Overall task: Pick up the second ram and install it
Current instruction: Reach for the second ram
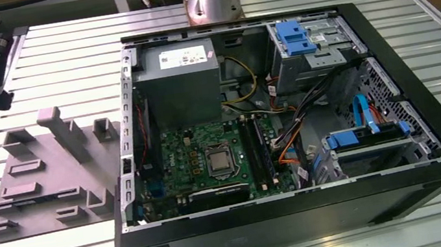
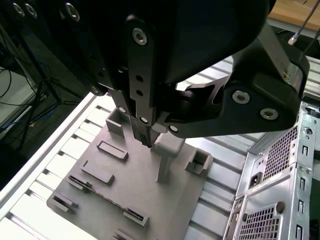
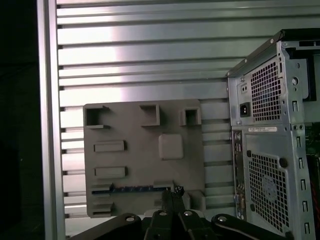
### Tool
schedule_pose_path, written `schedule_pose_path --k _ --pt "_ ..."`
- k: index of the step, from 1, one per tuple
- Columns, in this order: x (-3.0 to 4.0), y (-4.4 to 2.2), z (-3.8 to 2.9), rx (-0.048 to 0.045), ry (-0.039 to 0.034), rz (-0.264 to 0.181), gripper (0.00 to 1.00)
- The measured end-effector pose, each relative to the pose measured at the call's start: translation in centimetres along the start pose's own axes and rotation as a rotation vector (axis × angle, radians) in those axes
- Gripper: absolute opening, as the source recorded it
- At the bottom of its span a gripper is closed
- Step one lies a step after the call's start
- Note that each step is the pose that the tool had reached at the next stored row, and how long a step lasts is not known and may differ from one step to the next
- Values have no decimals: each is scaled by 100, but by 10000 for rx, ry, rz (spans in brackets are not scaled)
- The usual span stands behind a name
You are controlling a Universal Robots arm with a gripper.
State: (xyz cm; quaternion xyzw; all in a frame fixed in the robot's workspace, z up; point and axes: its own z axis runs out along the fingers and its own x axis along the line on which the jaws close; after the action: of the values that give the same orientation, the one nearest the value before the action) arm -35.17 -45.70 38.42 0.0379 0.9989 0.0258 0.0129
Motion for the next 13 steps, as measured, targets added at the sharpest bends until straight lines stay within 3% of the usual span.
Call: schedule_pose_path --k 13 --pt "19 -25 28 -1 -1 0 11"
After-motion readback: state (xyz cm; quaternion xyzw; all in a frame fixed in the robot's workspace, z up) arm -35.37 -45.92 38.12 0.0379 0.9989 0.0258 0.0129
